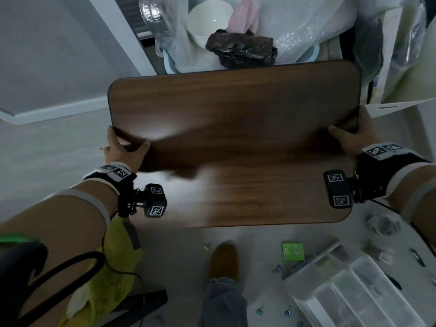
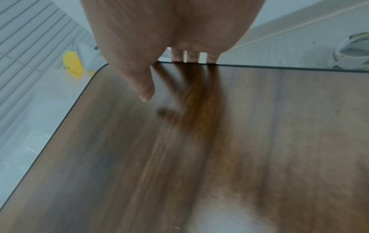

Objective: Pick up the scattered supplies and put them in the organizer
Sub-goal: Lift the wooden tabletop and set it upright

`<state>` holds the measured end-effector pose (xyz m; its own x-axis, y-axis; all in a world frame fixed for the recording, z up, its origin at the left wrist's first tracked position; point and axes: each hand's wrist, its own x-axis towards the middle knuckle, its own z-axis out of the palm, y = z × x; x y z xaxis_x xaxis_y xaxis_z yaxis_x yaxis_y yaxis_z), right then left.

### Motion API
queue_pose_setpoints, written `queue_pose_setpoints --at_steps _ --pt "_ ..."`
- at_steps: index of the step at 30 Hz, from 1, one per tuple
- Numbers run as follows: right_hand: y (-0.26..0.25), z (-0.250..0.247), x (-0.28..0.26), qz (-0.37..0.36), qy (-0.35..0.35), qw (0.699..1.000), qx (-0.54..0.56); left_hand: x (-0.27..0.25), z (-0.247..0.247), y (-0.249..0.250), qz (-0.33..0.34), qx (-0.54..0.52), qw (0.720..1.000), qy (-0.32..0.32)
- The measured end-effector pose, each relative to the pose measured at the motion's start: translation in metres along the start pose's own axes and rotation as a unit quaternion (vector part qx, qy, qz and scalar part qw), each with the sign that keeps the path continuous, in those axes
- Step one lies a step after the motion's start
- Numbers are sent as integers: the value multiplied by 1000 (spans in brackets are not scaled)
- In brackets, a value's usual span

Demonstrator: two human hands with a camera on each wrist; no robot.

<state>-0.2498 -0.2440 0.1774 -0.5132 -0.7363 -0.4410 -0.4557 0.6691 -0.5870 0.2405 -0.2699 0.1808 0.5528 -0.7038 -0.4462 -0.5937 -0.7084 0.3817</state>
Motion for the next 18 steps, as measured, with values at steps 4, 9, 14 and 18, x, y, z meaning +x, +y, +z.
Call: queue_pose_setpoints --at_steps 4,9,14,18 --pt "15 13 -5 23 -20 998 -51 0 13 -10 1 37 999 -22" --pt "45 24 -29 86 -32 991 -101 -11 27 -25 -42 89 994 -37" --pt "63 26 -69 117 -10 989 -86 -46 40 -19 -101 127 986 -23" --pt "98 8 -111 150 -1 985 -83 -113 67 -18 -91 129 987 33"
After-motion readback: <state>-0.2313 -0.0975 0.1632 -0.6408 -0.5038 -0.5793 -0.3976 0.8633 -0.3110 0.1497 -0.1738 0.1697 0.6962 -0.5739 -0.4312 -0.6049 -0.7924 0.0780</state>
